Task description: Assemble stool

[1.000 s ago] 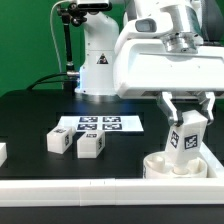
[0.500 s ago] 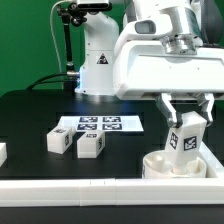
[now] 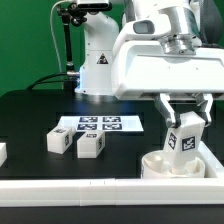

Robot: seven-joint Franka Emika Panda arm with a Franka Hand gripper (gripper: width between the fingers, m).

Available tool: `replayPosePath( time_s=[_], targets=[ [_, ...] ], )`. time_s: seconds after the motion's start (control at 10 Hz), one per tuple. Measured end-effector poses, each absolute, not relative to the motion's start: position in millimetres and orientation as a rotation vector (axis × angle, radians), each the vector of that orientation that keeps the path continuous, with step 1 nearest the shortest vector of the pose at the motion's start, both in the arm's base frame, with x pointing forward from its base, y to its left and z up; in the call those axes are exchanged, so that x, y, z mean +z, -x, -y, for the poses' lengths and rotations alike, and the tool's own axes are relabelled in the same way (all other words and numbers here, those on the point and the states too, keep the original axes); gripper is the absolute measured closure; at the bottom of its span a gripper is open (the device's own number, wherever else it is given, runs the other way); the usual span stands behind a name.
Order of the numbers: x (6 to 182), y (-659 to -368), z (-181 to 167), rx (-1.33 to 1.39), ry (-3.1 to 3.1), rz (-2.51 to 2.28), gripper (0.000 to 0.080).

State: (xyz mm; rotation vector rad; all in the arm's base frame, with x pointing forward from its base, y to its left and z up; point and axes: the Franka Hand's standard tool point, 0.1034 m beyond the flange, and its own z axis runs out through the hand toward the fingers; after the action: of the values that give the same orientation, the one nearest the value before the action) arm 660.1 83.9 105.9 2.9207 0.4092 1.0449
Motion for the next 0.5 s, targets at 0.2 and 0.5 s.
replayPosePath(
  time_s=[0.2, 0.5],
  targets=[
    [107.2, -662.0, -81.3, 1.032, -2.925, -0.407, 0.0472],
    [103.6, -661.0, -79.4, 1.025, -2.926, -0.404, 0.0472]
  ],
)
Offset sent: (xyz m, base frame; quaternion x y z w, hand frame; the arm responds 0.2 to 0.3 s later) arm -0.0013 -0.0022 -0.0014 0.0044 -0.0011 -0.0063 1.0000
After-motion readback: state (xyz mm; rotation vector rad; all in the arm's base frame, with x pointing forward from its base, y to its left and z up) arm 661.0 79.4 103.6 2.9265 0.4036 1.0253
